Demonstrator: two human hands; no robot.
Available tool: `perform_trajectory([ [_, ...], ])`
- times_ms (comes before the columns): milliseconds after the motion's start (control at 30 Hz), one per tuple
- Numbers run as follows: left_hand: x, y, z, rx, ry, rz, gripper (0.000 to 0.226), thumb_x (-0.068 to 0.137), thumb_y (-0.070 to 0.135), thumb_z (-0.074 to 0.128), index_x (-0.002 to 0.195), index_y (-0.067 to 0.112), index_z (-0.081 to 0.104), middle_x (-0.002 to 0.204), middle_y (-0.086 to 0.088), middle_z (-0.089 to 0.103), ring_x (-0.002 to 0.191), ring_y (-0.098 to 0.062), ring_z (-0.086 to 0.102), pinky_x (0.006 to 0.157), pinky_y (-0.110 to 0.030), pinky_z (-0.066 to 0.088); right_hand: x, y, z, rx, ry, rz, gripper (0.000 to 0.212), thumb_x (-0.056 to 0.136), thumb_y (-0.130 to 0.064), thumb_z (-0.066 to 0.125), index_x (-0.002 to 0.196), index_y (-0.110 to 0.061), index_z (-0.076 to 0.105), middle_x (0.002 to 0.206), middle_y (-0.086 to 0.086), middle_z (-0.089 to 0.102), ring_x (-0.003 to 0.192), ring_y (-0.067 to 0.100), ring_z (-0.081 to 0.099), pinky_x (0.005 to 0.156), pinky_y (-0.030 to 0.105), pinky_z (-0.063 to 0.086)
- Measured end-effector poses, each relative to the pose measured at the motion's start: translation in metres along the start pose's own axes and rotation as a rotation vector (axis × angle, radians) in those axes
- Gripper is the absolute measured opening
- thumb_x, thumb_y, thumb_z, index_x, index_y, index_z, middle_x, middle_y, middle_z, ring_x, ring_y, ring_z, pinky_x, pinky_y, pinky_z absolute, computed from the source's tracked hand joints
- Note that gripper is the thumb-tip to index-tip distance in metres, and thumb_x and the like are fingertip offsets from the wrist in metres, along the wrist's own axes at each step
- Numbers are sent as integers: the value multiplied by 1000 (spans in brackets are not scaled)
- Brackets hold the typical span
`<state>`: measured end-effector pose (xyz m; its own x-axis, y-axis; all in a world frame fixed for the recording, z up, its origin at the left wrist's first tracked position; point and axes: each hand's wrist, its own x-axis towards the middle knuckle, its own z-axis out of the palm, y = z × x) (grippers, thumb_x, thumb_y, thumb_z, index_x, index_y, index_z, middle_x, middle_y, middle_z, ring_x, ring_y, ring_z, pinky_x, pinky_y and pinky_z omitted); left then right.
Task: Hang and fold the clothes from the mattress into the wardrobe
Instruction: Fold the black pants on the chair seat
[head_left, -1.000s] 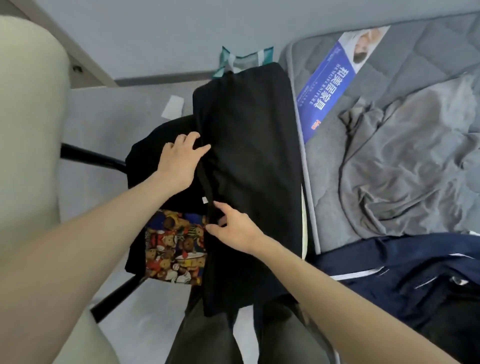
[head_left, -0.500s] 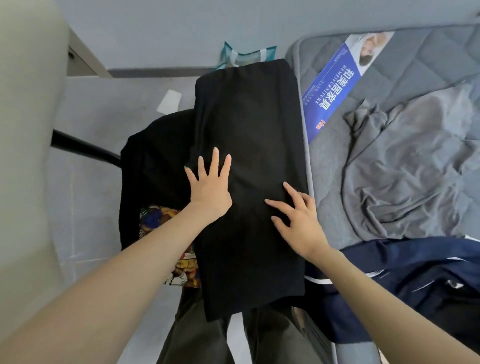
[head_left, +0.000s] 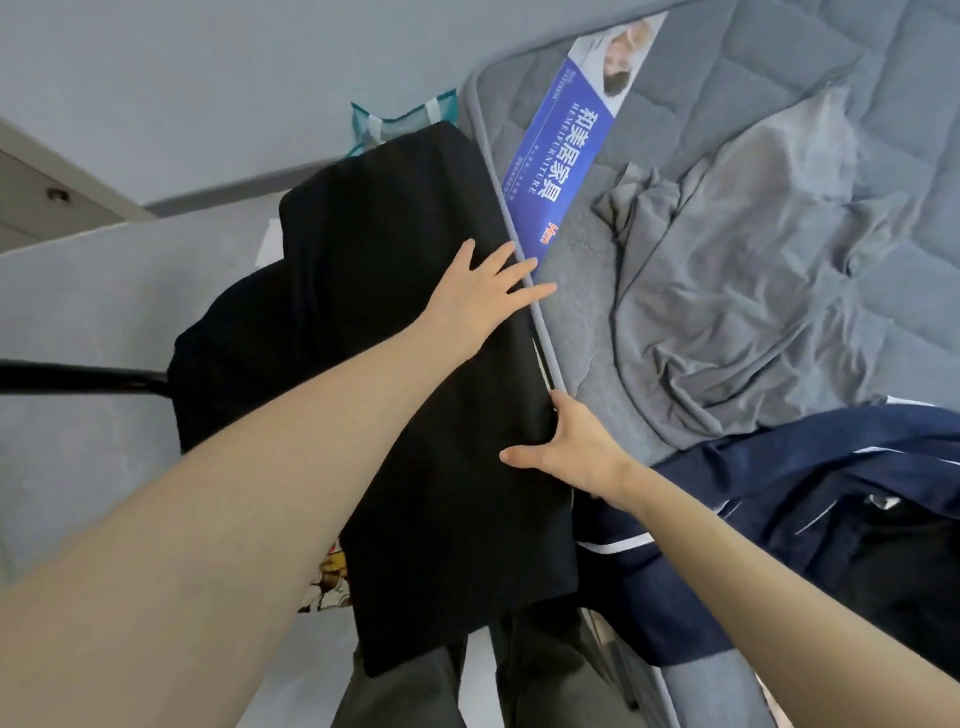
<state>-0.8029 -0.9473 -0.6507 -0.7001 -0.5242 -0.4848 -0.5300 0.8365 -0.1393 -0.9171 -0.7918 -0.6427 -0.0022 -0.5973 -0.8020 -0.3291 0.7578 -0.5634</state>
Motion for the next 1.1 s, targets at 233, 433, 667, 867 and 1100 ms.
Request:
perform_trajectory([
  [233,40,-14,-47,224,143,-72,45,84,15,65,125,15,46,118,-5,52,120,-25,41,114,-47,19,-27,-35,-85,-245,201,-96,25,71,-15,72,91,-19,59,80,-4,64,75,13,61,59,22,47],
  [433,55,-7,-89,115,438,-199,47,73,28,80,111,19,55,104,0,61,92,-17,58,79,-30,45,-51,-47,-152,-625,650,-208,28,75,-18,64,97,-16,47,84,0,55,79,30,54,60,34,36],
  [667,-11,-12,-64,-14,737,-200,49,83,5,46,131,14,51,92,-7,59,76,-28,52,72,-37,33,-86,-52,-118,-967,535,-360,37,79,-28,61,104,-20,36,101,1,61,92,30,63,60,32,31],
  [867,-96,-7,2,-117,471,-348,80,65,-9,65,139,14,47,75,-7,52,63,-28,49,67,-37,32,-82,-40,-30,-984,105,-305,44,82,-35,61,113,-16,36,91,1,59,78,30,58,58,32,32],
  [1100,-134,4,43,-409,207,-538,52,75,-10,60,121,12,61,94,-7,50,83,-26,51,75,-35,38,-58,-18,15,-933,92,-314,38,94,-39,51,128,-23,48,125,1,55,118,25,47,94,39,39],
])
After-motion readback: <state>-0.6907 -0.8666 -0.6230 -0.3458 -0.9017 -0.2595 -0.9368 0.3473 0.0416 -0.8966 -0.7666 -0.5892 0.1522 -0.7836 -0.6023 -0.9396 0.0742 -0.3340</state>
